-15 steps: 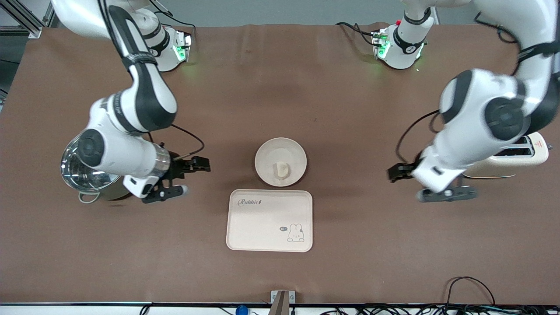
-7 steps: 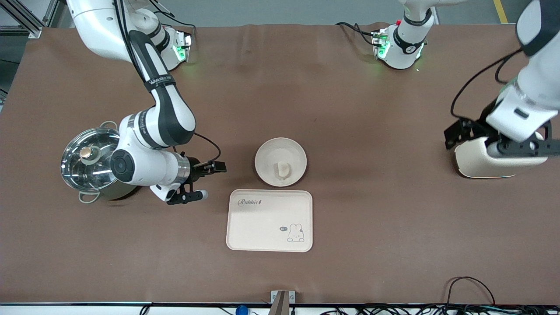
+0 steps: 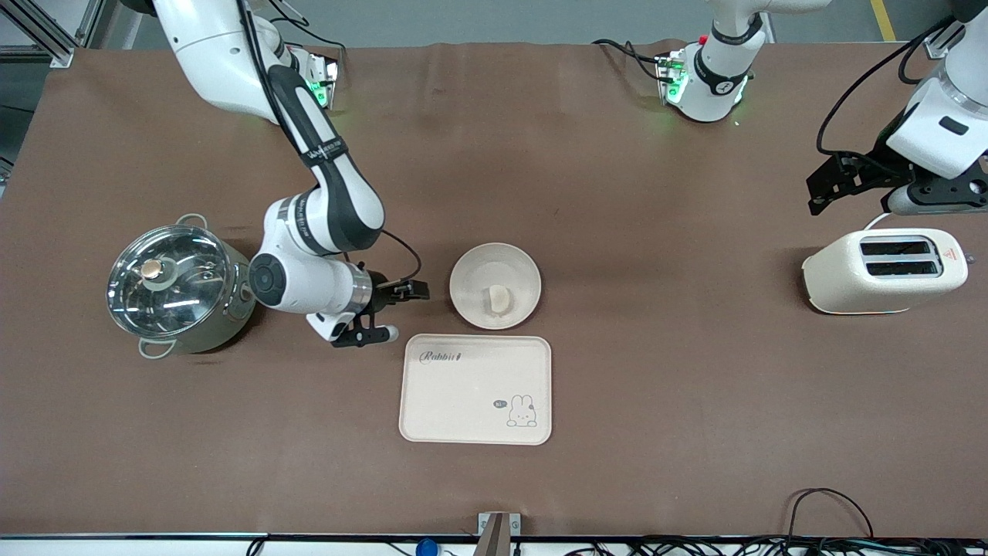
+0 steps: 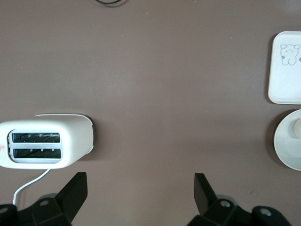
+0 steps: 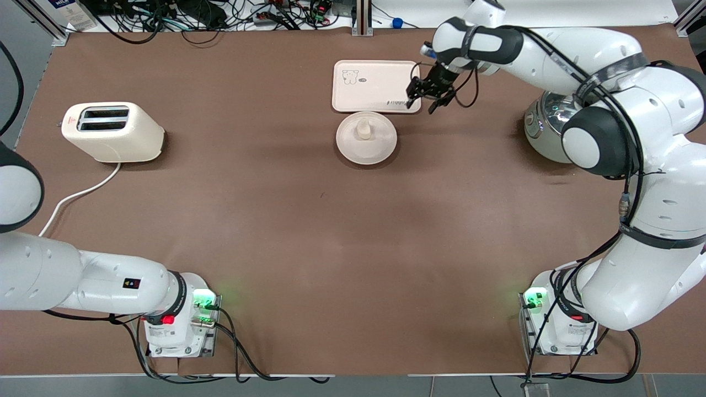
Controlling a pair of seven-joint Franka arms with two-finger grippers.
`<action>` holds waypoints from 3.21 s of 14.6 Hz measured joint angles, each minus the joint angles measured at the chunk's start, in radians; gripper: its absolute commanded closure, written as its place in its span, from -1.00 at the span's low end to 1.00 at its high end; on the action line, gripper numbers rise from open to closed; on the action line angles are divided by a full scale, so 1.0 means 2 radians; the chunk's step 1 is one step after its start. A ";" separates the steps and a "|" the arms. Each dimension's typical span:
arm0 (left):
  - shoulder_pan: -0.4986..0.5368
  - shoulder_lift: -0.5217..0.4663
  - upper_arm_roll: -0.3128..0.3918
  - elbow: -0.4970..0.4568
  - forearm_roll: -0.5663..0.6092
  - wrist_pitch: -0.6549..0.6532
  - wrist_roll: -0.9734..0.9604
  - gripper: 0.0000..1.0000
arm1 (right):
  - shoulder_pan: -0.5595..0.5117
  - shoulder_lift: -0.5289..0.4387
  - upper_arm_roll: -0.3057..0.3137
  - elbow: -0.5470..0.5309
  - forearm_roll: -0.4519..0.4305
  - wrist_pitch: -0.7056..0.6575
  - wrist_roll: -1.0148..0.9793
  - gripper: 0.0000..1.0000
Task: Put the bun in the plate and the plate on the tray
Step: 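Grasp the plate rim with the right gripper, then lift the plate with the bun and carry it over the tray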
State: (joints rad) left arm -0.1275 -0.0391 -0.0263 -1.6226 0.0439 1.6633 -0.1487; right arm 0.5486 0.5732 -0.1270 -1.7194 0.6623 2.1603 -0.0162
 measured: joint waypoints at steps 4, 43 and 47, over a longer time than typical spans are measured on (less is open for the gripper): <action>-0.006 0.019 -0.004 0.028 0.000 -0.003 0.000 -1.00 | 0.030 0.025 0.000 -0.004 0.016 0.044 0.000 -0.48; 0.011 0.040 -0.004 0.050 -0.026 -0.019 0.034 -1.00 | 0.033 0.009 -0.014 0.013 0.040 -0.023 0.015 0.99; 0.011 0.040 -0.004 0.051 -0.026 -0.019 0.034 -1.00 | -0.022 -0.015 -0.015 0.045 0.040 -0.089 0.015 0.99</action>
State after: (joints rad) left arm -0.1062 0.0411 -0.0343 -1.5213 -0.0071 1.6259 -0.0799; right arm 0.5051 0.5431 -0.1570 -1.6298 0.7419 1.9827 0.0141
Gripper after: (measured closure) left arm 0.000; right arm 0.956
